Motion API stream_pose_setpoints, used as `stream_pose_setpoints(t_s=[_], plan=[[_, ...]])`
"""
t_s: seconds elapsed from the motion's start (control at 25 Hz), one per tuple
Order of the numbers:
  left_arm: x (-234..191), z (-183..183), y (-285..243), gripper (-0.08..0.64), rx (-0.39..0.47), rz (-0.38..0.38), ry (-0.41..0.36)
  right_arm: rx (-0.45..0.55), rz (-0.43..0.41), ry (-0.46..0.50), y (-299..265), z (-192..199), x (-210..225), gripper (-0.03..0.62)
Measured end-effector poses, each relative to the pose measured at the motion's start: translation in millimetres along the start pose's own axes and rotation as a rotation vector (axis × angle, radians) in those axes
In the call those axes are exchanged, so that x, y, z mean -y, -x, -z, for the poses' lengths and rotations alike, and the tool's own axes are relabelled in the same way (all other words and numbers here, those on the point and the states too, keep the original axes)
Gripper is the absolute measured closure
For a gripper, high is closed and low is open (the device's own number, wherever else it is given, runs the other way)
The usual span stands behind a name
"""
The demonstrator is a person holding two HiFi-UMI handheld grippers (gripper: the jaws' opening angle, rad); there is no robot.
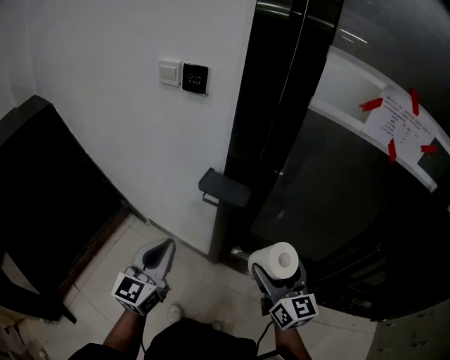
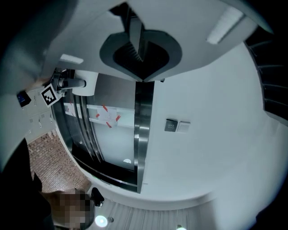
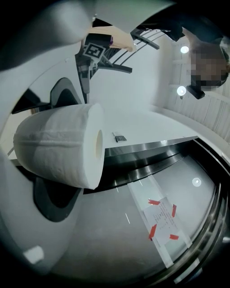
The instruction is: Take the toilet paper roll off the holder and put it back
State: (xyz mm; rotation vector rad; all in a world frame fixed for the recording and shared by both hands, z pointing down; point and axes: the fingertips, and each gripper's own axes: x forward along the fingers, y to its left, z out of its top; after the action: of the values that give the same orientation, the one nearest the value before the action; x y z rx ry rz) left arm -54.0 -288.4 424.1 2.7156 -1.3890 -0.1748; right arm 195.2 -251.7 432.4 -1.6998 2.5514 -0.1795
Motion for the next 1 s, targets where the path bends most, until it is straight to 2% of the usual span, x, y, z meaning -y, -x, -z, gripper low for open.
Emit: stream_pose_setpoints(t_s=[0.32,0.4,0.44,0.6,0.64,0.8,0.84,0.88,0.92,1.0], plan=[[-10,-1,-10,0.558,-0.013,0.0,-0.029,-0.03,0.036,0.0,-3,8,9,0.117],[-10,1,-15,0.558,-0.032,0.004,-0.059,-0.021,0.048,-0.036,-5,8,15,0.117],[-10,2,-17,0.558,-0.041,0.008,-0.071,-0.007,0.053,-0.089,-8,9,20,0.117],[-16,1,-21,0.558,-0.034,0.026,-0.069,0.082,0.07,-0.465,-22,11,46,0.117],[-20,0,-21,0.558,-0.031,0.025,-0.067,0.103,0.075,-0.522,-26,12,51,0.117],[-38,0,-20,0.558,-0.02,-0.003,-0.038,0.142,0.113,-0.581,-36,11,71,0.117],[-43,0,-19,0.558,-0.017,-0.013,-0.028,0.156,0.151,-0.669,-36,18,81,0.117],[-49,-1,-18,0.558,-0.013,-0.022,-0.021,0.183,0.187,-0.8,-37,28,91,0.117],[-55,-2,-18,0.558,-0.008,-0.03,-0.015,0.229,0.192,-0.928,-42,35,98,0.117],[-64,-5,-18,0.558,0.002,-0.04,-0.009,0.33,0.17,-1.121,-54,43,105,0.123]])
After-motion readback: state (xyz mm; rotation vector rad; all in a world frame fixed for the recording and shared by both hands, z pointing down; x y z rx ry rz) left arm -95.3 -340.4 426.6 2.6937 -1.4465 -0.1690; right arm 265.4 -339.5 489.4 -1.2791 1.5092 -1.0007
